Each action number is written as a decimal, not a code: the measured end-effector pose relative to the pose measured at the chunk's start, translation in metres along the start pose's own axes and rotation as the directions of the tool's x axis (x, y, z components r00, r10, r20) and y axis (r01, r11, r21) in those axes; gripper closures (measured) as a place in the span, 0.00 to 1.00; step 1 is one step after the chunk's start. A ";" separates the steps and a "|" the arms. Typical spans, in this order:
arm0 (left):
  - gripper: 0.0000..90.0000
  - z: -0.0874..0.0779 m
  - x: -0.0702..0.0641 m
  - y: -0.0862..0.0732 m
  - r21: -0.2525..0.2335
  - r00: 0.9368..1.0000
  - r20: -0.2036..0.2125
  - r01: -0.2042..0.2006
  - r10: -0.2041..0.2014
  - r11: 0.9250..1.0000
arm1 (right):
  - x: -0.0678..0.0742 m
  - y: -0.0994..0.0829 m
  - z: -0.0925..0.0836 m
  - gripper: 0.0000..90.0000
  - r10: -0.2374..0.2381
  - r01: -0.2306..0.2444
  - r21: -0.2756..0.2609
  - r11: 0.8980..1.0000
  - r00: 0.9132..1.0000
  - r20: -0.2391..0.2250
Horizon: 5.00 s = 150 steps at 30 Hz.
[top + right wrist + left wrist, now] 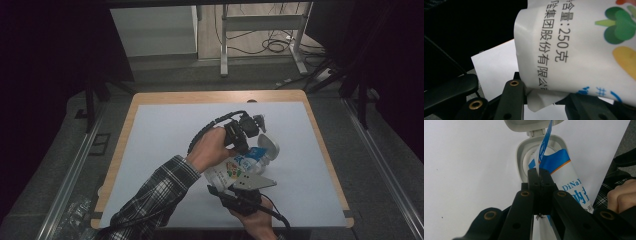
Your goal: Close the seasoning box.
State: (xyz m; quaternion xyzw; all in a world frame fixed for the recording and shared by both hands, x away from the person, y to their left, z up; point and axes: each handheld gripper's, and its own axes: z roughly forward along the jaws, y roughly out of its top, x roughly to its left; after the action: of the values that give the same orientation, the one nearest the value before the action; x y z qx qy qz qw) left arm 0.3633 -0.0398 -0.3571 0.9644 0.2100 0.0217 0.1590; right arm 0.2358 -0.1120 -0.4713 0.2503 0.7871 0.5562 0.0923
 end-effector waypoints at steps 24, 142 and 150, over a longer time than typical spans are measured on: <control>1.00 0.000 0.000 0.001 0.005 1.000 0.001 0.002 -0.002 1.000 | 0.000 0.001 0.000 0.83 -0.005 0.005 -0.008 1.000 1.000 0.001; 1.00 0.002 0.002 0.003 0.030 1.000 0.016 0.006 -0.006 1.000 | 0.002 0.005 -0.004 0.83 -0.018 0.018 -0.032 0.999 1.000 0.002; 1.00 0.002 0.001 0.003 0.031 1.000 0.016 0.006 -0.007 1.000 | 0.002 0.006 -0.004 0.83 -0.020 0.020 -0.033 0.999 1.000 0.003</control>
State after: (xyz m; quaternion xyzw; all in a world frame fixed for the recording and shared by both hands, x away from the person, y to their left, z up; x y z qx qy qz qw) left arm 0.3661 -0.0427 -0.3576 0.9662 0.2122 0.0100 0.1460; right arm 0.2337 -0.1131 -0.4641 0.2413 0.7801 0.5679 0.1031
